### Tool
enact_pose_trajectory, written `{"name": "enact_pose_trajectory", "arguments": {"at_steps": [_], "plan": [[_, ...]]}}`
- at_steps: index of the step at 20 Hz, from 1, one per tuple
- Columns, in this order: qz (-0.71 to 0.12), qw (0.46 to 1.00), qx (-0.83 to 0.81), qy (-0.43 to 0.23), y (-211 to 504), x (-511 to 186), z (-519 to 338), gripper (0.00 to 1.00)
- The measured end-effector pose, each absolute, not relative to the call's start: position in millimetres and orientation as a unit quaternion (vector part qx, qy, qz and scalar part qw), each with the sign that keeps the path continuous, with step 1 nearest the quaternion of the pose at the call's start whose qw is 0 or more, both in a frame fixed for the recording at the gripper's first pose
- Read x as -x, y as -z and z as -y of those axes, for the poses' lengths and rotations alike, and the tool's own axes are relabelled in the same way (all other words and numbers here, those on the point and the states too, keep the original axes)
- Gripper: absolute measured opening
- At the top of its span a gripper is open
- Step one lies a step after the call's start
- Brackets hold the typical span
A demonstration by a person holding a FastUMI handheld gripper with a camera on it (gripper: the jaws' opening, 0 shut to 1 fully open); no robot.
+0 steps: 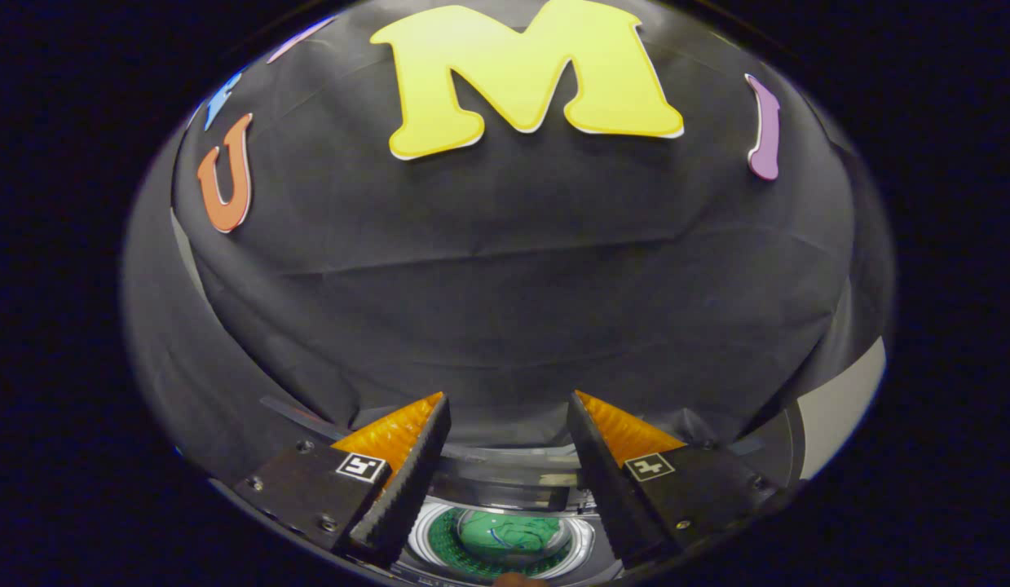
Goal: Put the clothes into the washing machine and then close the washing machine lid.
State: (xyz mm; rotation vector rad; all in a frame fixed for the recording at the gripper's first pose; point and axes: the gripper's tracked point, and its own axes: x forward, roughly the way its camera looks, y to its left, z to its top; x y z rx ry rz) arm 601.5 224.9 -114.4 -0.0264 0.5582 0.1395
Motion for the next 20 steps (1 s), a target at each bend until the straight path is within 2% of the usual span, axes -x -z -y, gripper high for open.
{"name": "enact_pose_trajectory", "arguments": {"at_steps": [6, 20], "plan": [[-0.235, 0.968, 0.018, -0.081, 112.0, -591.6, -225.6, 0.92], [-0.209, 0.973, 0.025, -0.090, 116.6, -550.6, -227.2, 0.92]]}}
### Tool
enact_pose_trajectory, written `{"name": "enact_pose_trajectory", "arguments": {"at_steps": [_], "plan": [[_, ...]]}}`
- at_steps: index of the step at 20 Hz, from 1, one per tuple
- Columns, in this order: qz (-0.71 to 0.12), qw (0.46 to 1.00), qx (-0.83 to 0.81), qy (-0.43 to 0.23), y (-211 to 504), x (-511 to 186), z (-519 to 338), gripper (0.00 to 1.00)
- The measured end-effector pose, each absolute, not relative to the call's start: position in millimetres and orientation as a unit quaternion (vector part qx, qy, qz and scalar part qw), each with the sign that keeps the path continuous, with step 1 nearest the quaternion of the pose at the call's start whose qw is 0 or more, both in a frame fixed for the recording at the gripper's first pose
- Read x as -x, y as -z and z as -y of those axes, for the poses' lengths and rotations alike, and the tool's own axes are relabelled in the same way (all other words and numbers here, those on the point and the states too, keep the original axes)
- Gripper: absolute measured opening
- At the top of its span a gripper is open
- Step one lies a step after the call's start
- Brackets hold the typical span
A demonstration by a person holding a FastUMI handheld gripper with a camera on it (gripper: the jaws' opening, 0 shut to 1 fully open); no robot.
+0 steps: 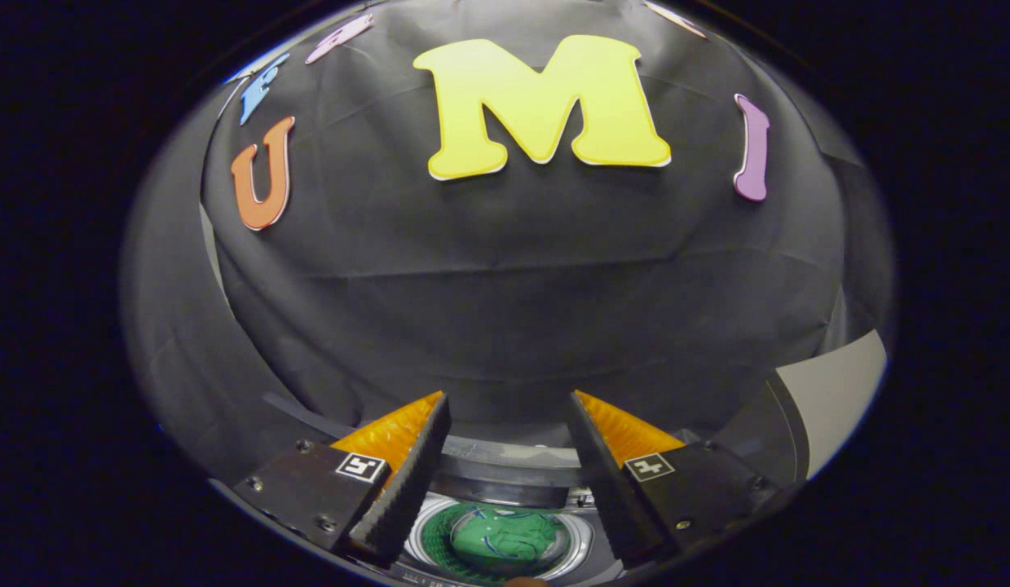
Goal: Put the clothes into the washing machine and then close the washing machine lid.
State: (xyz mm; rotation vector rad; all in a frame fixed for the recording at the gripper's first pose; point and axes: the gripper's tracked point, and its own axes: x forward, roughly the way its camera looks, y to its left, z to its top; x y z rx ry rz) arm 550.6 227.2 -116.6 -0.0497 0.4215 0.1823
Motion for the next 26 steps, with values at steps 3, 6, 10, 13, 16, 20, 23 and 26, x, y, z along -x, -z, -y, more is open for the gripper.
{"name": "enact_pose_trajectory", "arguments": {"at_steps": [3, 6, 10, 13, 16, 20, 23, 26], "plan": [[-0.192, 0.976, 0.028, -0.101, 117.4, -539.8, -227.5, 0.92], [-0.194, 0.974, 0.027, -0.111, 123.3, -528.5, -226.6, 0.92], [-0.193, 0.974, 0.025, -0.120, 129.5, -512.0, -227.2, 0.92], [-0.197, 0.972, 0.021, -0.129, 137.1, -497.4, -226.6, 0.92], [-0.211, 0.968, 0.016, -0.133, 150.0, -482.0, -226.7, 0.92], [-0.286, 0.952, 0.041, -0.104, 204.8, -441.2, -204.9, 0.98], [-0.307, 0.946, 0.030, -0.097, 238.9, -412.4, -193.5, 0.99], [-0.308, 0.946, 0.037, -0.097, 246.2, -381.9, -184.4, 0.99]]}}
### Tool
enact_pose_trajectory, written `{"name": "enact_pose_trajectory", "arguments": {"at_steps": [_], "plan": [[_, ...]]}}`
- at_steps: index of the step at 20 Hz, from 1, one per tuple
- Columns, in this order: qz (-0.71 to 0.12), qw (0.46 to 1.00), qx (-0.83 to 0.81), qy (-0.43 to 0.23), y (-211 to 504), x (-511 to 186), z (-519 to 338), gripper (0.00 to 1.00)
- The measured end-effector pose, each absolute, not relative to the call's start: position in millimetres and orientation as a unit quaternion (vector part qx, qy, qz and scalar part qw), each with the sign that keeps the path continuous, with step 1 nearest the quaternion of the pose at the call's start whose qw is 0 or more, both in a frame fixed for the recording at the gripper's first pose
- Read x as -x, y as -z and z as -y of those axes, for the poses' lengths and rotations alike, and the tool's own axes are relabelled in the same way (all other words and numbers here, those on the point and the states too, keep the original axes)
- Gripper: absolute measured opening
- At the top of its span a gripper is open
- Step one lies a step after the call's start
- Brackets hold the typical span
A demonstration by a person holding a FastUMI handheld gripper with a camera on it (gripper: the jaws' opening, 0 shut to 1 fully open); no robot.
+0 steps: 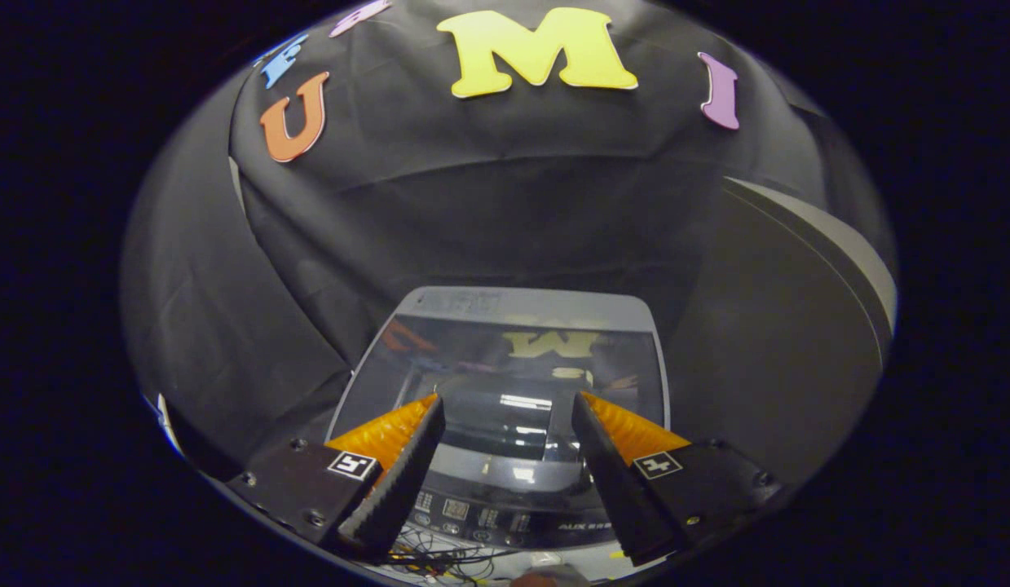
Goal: Put the clothes into the washing machine and then close the washing machine lid.
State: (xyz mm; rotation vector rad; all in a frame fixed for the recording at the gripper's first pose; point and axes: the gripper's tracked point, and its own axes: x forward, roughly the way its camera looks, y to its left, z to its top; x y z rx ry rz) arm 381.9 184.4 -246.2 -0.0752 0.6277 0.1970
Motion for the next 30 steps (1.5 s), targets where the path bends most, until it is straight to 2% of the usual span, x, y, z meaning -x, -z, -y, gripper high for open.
{"name": "enact_pose_trajectory", "arguments": {"at_steps": [3, 7, 11, 17, 23, 30], "plan": [[-0.281, 0.953, 0.041, -0.105, 220.4, -356.6, -178.4, 0.99], [-0.194, 0.970, 0.064, -0.131, 151.6, -302.4, -154.8, 0.99], [-0.101, 0.982, 0.098, -0.128, 79.8, -226.2, -93.0, 0.99], [-0.034, 0.993, 0.080, -0.085, 8.1, -118.9, 25.5, 0.99], [0.011, 0.995, 0.096, -0.021, -22.6, -26.5, 129.1, 0.99], [0.022, 0.988, 0.146, -0.039, -29.1, 33.5, 177.6, 0.99]]}}
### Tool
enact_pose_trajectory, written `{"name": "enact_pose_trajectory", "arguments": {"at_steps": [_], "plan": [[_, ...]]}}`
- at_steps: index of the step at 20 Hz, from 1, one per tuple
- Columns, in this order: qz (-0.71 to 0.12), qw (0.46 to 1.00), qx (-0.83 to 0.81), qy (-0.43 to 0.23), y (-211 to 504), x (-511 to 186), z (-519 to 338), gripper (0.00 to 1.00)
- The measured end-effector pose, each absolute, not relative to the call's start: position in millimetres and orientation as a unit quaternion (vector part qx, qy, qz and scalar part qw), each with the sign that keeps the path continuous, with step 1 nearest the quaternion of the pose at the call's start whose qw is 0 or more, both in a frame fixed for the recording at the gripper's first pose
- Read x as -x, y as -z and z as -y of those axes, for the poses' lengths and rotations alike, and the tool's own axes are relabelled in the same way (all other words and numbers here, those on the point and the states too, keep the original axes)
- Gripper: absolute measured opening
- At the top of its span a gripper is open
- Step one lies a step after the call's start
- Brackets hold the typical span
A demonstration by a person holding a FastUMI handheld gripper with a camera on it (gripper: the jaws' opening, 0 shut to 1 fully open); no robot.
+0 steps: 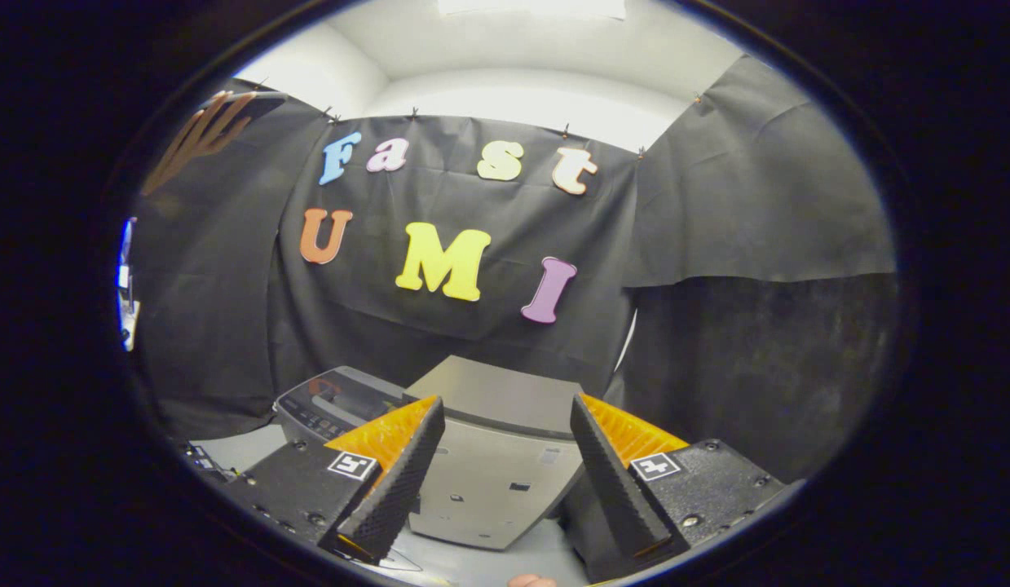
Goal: Put the clothes into the washing machine and then close the washing machine lid.
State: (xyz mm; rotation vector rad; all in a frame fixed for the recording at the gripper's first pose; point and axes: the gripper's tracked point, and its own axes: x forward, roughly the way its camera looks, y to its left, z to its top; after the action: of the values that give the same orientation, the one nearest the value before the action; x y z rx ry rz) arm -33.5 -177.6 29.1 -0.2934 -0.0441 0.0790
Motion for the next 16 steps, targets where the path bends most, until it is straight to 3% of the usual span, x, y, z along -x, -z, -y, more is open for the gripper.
{"name": "enact_pose_trajectory", "arguments": {"at_steps": [16], "plan": [[0.040, 0.990, 0.109, -0.079, -27.0, 75.4, 201.4, 0.99]]}}
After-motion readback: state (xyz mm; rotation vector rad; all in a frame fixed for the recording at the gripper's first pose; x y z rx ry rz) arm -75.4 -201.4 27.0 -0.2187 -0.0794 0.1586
